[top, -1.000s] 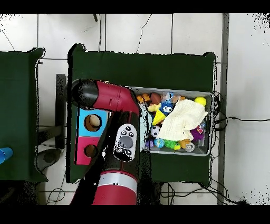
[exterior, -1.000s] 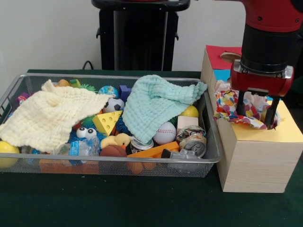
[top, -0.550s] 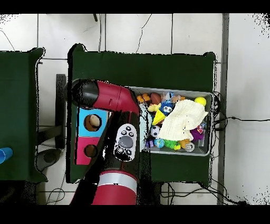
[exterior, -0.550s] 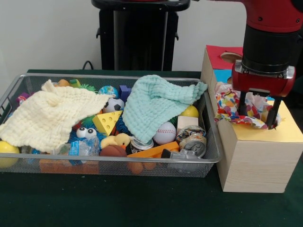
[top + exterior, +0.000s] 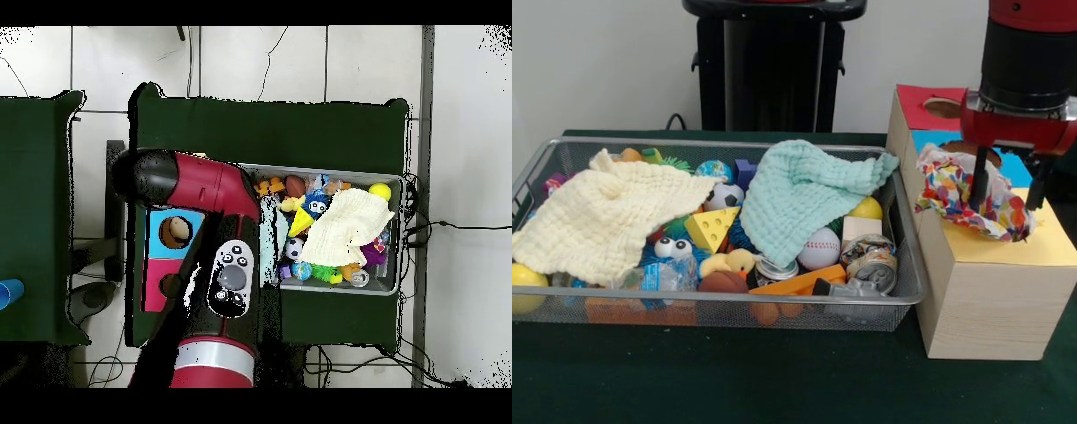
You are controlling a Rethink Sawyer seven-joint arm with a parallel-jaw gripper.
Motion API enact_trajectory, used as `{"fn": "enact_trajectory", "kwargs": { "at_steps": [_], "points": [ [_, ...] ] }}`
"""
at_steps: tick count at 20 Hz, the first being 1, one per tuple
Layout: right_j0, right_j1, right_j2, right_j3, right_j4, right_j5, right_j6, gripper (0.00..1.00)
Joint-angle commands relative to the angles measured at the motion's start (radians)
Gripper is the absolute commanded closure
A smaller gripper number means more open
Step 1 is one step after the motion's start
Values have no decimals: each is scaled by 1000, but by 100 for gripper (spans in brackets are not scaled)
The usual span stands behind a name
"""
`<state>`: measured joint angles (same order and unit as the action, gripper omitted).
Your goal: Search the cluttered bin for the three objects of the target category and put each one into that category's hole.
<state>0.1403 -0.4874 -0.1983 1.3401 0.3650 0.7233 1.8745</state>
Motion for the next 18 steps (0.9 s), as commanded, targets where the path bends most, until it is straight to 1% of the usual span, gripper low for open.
{"fn": "enact_trajectory", "kwargs": {
  "at_steps": [1, 7, 10, 13, 18],
  "points": [
    [4, -39, 38, 100, 34, 119, 252, 0],
    [3, -30, 41, 96, 35, 102, 254, 0],
    [8, -38, 30, 98, 27, 111, 256, 0],
    [11, -57, 4, 93, 5, 148, 249, 0],
    [25, -119, -58, 111, -36, 215, 231, 0]
  ]
}}
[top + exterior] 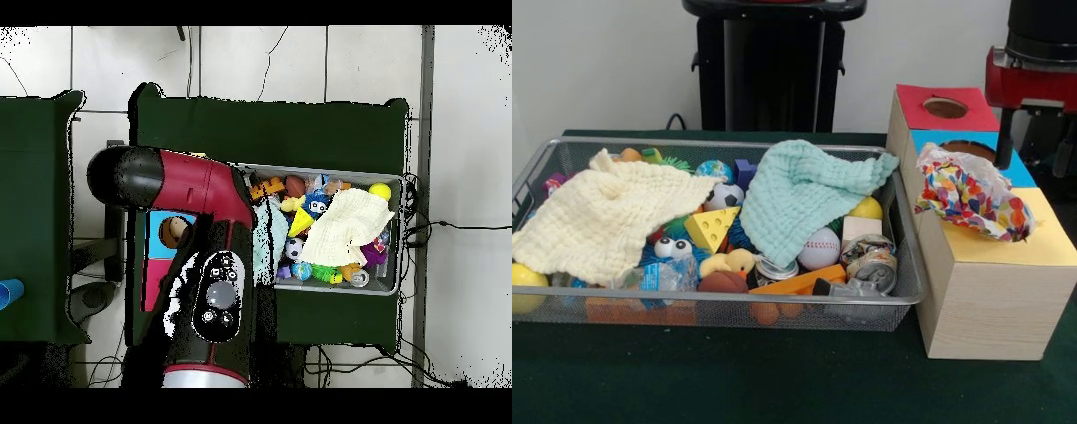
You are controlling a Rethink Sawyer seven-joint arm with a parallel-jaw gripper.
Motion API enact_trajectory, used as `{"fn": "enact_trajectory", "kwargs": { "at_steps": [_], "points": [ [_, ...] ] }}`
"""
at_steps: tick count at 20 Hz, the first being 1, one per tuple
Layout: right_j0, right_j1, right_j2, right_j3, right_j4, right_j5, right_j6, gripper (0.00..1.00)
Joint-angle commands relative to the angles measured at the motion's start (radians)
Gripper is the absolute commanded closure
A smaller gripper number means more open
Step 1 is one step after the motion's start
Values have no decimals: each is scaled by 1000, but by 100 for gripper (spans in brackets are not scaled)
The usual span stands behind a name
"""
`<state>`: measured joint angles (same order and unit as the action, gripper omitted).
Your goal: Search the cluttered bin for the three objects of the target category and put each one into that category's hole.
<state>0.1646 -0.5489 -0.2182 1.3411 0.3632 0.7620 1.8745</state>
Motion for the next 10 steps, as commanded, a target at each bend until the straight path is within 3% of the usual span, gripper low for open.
{"fn": "enact_trajectory", "kwargs": {
  "at_steps": [1, 10],
  "points": [
    [3, -73, -48, 115, -39, 191, 228, 0],
    [0, -131, -89, 152, -53, 223, 196, 0]
  ]
}}
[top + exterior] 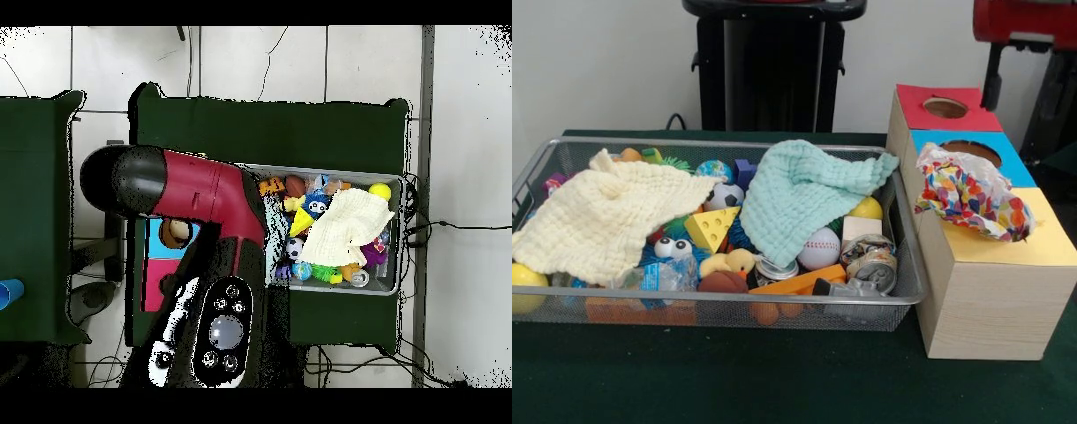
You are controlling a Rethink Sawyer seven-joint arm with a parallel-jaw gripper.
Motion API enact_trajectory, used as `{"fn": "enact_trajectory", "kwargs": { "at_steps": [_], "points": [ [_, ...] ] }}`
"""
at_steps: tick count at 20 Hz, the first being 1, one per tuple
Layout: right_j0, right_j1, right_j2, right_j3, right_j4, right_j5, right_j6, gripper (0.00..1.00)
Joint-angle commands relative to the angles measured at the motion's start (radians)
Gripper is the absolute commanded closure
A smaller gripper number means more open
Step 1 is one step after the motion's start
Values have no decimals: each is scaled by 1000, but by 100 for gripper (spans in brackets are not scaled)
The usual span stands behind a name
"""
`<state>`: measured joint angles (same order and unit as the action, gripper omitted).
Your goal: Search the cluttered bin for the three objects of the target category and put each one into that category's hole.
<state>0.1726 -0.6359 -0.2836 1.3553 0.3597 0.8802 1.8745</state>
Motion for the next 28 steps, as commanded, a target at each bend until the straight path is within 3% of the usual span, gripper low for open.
{"fn": "enact_trajectory", "kwargs": {
  "at_steps": [1, 11, 28],
  "points": [
    [-9, -43, -29, 138, -56, 101, 190, 0],
    [-46, -9, -27, 146, -102, 19, 123, 0],
    [-100, 34, 32, 189, -121, -122, 96, 0]
  ]
}}
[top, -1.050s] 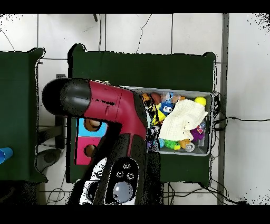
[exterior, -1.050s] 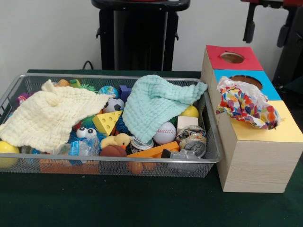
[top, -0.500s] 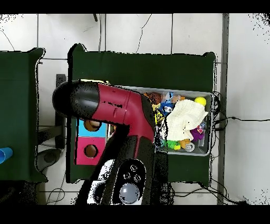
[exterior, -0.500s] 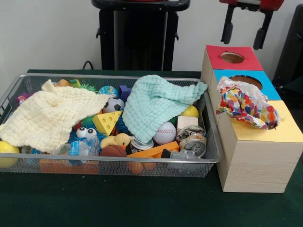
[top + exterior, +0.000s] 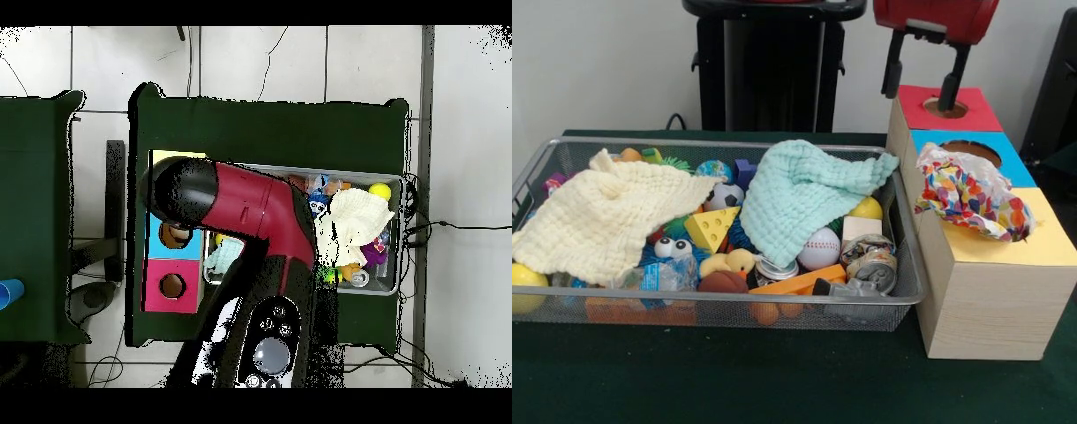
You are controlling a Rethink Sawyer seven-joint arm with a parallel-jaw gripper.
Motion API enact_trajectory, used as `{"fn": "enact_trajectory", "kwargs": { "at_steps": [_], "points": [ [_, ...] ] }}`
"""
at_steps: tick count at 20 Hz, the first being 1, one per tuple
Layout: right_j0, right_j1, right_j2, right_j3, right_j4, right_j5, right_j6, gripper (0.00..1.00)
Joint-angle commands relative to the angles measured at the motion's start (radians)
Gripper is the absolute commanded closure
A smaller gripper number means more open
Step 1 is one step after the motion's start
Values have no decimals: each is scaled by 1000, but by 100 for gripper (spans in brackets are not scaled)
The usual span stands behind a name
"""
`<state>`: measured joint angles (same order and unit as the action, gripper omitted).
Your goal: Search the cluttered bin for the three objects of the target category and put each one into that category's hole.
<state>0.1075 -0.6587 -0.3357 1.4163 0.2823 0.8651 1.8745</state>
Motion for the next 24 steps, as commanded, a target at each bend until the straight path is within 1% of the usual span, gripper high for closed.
{"fn": "enact_trajectory", "kwargs": {
  "at_steps": [1, 7, 12, 17, 24],
  "points": [
    [-34, 61, 87, 129, -42, -116, 100, 0],
    [-36, 76, 116, 129, -9, -136, 121, 0],
    [-35, 82, 141, 145, 21, -158, 140, 0],
    [-48, 66, 173, 172, 50, -165, 138, 0],
    [-70, 78, 210, 174, 65, -189, 126, 0]
  ]
}}
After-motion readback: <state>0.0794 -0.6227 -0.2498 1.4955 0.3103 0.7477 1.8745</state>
